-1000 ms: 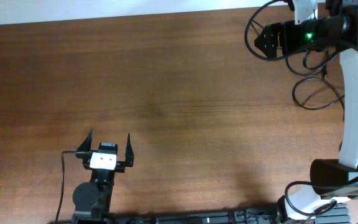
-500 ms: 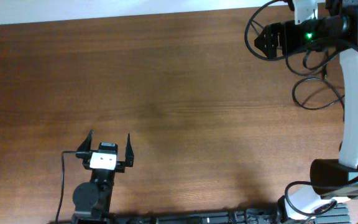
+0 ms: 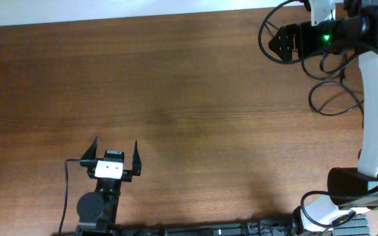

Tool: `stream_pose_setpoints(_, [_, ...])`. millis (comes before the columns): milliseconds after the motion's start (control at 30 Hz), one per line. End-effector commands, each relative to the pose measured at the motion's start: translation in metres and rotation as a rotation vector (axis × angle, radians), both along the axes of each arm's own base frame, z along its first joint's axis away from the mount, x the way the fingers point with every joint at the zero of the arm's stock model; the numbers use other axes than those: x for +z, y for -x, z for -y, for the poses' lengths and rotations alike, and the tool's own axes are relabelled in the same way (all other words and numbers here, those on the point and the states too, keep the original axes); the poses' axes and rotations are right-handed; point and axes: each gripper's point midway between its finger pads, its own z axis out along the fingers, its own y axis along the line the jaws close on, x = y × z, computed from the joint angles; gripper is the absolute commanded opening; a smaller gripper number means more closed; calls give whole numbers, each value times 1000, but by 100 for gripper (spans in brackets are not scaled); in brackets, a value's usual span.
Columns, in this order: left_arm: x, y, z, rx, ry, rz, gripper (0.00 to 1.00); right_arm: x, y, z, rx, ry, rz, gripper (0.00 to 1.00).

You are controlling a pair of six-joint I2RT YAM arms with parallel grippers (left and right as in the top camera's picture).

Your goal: Untangle cables

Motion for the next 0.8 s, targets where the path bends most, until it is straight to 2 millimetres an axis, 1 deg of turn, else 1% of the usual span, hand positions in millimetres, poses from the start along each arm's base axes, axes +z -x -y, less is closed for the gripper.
stream_pose_setpoints(0, [-1,0,-4,19,-18,1,99,4,-3,0,9,11,25,99])
stream_pose_setpoints(100, [-1,0,-4,19,-18,0,99,4,-3,0,9,11,26,99])
stream_pose_setpoints(200, [-1,0,-4,19,-18,1,99,8,-10,2,1,26,59,99])
stream_pose_setpoints(267, [-1,0,-4,19,-18,1,99,6,-13,6,-12,53,66,99])
stream_pose_setpoints(333, [-1,0,-4,19,-18,1,99,4,-16,3,-9,70,73,99])
stream_pose_setpoints(400, [-1,0,-4,19,-18,1,99,-2,-22,-5,3,101,95,99])
stream_pose_setpoints(467, [-1,0,-4,19,-18,0,99,-14,-31,-14,10,155,129,99])
stream_pose_setpoints(567, [-1,0,-4,19,-18,1,99,-35,-36,-16,-13,243,170,99])
stream_pose_setpoints(633, [-1,0,-4,19,-18,1,99,-40,-33,-13,-28,268,211,99])
stream_pose_setpoints(733, [-1,0,-4,19,-18,1,99,-37,-27,-9,-42,269,253,99])
stream_pose_setpoints(767, [-1,0,-4,19,-18,0,99,-35,-22,-7,-52,275,274,99])
